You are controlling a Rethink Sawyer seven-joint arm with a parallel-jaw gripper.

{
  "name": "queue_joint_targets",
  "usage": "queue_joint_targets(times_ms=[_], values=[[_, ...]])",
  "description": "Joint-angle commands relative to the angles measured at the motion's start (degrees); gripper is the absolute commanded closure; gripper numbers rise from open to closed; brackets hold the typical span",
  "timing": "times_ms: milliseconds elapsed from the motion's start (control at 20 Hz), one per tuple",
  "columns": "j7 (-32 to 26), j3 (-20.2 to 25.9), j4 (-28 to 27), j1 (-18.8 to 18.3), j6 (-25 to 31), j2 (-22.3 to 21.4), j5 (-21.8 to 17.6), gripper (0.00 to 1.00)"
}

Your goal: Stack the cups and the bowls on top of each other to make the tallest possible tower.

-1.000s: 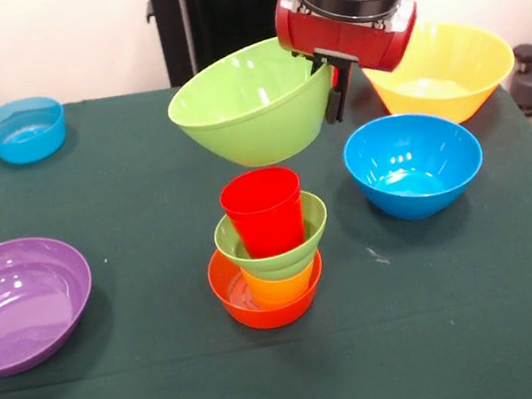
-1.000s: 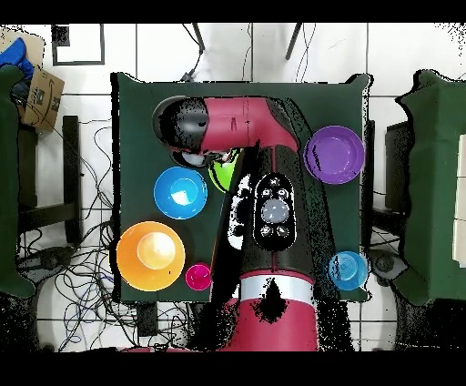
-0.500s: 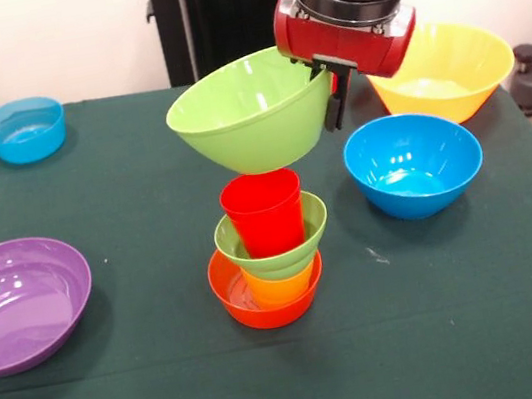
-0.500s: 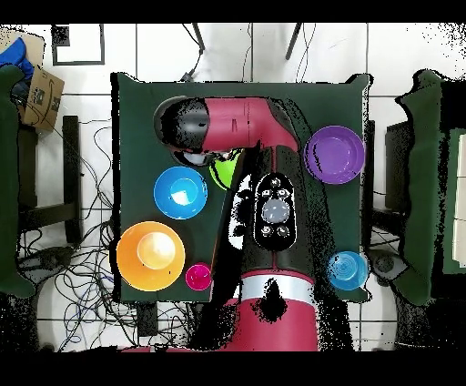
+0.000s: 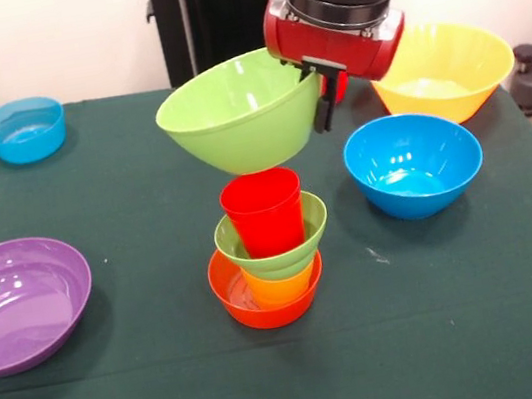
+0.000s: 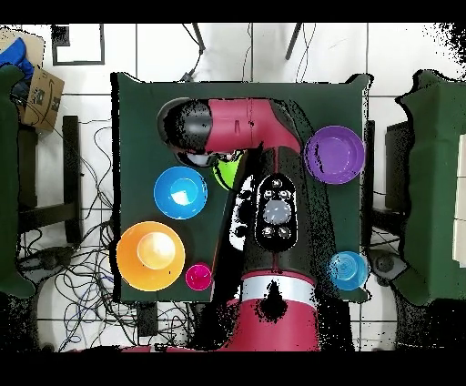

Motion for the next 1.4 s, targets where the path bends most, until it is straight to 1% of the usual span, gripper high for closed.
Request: queue_joint_targets(times_ms=[50,200,500,600,800,1150,1400], values=[[-3.3,0.6,1.4,0.6,-1.9,3.2,-6.3,1.0],[-3.3,0.7,1.8,0.4,-2.2,3.1,-6.4,1.0],[-2.2,1.4,2.4,0.1,-5.0,2.9,-6.5,1.0],[-1.8,1.4,2.1,0.2,-5.0,3.0,-6.2,1.0],[-0.7,2.0,1.9,-0.1,-7.3,3.2,-5.1,1.0],[0.5,2.5,0.2,0.2,-7.9,3.7,-4.0,1.0],[-0.2,2.0,-0.8,0.7,-5.5,4.1,-4.3,1.0]])
